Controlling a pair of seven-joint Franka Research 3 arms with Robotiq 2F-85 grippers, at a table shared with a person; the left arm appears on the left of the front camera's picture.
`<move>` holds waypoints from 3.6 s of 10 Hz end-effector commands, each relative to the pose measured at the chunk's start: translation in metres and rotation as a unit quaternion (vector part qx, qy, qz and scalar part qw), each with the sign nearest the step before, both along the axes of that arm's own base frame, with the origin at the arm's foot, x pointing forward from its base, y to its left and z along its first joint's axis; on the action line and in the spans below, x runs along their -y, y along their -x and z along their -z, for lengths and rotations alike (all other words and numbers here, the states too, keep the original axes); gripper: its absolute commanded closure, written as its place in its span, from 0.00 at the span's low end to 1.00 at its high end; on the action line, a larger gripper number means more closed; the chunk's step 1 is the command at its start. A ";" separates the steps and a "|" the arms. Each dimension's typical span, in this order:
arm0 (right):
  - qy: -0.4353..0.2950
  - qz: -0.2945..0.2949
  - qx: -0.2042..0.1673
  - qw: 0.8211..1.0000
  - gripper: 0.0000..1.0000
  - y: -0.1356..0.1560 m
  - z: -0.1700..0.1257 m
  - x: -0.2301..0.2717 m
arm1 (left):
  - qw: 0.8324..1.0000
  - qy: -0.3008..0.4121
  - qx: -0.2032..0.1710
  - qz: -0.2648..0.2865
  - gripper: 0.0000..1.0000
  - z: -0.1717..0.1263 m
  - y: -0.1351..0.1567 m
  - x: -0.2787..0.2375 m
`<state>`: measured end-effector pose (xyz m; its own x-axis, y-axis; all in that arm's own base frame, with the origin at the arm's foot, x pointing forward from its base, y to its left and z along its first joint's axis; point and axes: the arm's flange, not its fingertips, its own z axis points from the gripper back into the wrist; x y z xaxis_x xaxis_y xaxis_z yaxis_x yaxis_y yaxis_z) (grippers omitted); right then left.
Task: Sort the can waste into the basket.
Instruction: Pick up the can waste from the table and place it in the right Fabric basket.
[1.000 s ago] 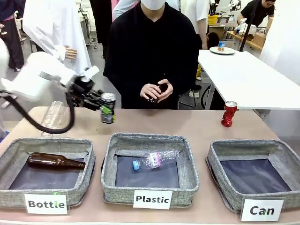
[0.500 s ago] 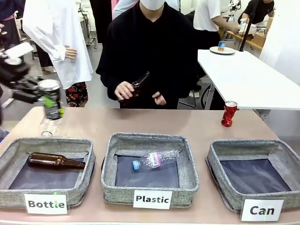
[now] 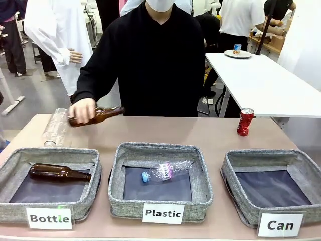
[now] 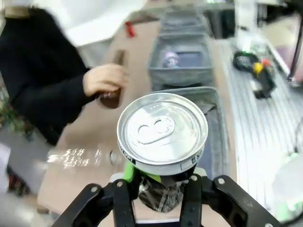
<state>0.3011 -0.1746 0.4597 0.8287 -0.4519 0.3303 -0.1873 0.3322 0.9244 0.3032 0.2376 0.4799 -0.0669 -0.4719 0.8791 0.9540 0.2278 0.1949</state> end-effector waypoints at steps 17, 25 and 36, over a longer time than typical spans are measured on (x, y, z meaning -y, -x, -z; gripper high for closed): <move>-0.005 0.003 0.020 1.000 0.00 -0.003 0.000 -0.001 | 0.981 0.043 -0.005 -0.187 1.00 0.004 -0.068 0.072; -0.005 0.003 0.020 1.000 0.00 -0.003 0.000 -0.001 | 0.990 -0.001 -0.056 0.127 1.00 0.031 -0.183 0.363; 0.172 0.017 -0.092 0.981 0.00 0.048 -0.063 -0.004 | 0.952 0.131 -0.045 0.274 0.60 0.003 -0.188 0.574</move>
